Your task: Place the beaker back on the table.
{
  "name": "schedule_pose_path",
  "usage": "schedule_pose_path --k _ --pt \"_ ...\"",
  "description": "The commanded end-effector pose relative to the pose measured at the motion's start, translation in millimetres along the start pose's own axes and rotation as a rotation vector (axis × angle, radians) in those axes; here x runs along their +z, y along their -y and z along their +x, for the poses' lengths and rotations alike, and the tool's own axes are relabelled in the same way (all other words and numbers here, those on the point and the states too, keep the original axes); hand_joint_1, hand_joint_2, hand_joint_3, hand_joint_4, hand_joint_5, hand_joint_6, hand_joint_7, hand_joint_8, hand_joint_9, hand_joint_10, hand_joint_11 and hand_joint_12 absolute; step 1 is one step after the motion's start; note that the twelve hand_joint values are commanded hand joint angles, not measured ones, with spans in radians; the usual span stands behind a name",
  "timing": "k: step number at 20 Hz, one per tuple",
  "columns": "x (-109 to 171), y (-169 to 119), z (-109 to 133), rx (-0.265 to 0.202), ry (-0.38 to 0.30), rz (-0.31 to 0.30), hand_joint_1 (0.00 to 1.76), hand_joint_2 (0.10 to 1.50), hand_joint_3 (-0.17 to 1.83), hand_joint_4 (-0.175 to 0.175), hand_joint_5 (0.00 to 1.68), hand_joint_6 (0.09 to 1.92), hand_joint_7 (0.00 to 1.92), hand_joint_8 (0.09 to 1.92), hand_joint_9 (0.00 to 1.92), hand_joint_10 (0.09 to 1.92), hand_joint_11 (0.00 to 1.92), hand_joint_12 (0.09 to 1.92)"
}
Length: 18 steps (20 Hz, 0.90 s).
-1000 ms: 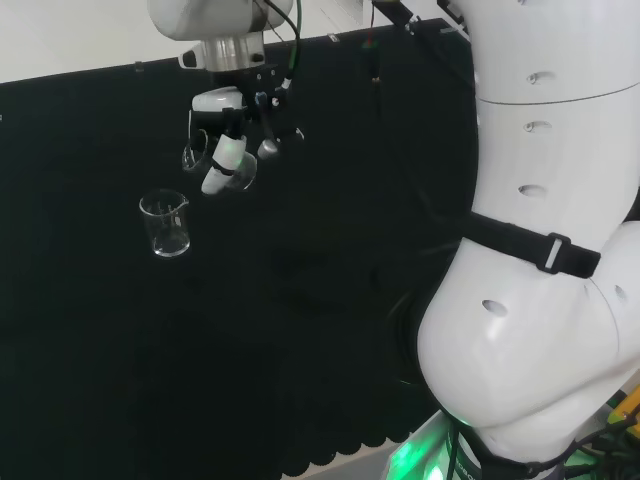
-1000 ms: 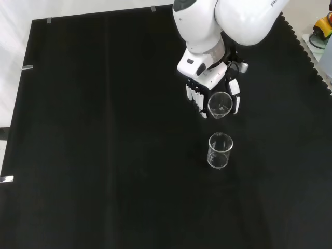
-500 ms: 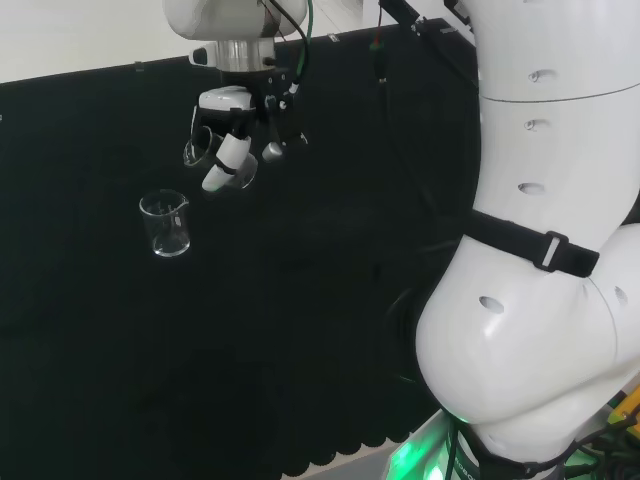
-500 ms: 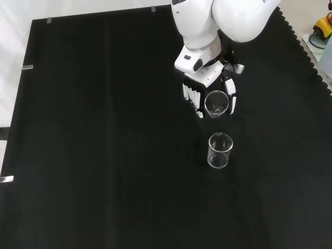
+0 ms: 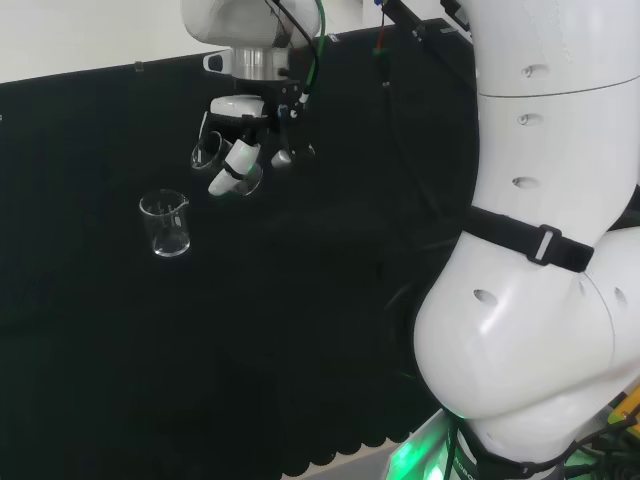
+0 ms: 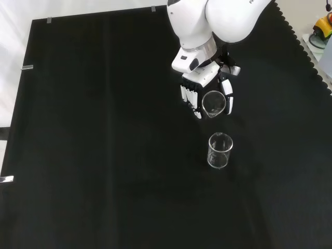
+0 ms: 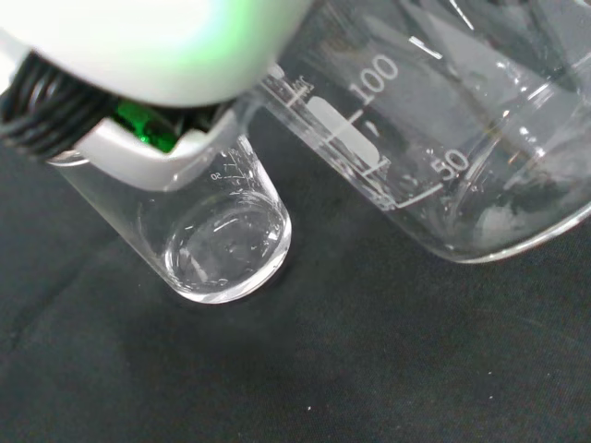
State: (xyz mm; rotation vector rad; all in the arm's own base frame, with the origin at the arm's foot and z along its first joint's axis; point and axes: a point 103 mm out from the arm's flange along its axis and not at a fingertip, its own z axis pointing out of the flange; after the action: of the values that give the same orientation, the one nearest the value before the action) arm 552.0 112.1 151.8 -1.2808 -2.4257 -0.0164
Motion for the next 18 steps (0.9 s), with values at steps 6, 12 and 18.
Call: schedule_pose_path --k 6,12,18 --pt "18.9 -1.1 -18.1 -0.056 -0.148 -0.061 1.33 0.58 0.67 -0.175 1.47 0.26 1.59 0.09 1.70 0.09 1.17 0.78" --pt "28.9 -1.8 -26.4 -0.064 -0.196 -0.078 1.33 0.59 0.67 -0.175 1.47 0.26 1.59 0.09 1.70 0.09 1.17 0.78" --pt "39.5 -3.4 -32.0 -0.067 -0.238 -0.078 1.33 0.59 0.67 -0.175 1.47 0.26 1.59 0.09 1.70 0.09 1.16 0.78"
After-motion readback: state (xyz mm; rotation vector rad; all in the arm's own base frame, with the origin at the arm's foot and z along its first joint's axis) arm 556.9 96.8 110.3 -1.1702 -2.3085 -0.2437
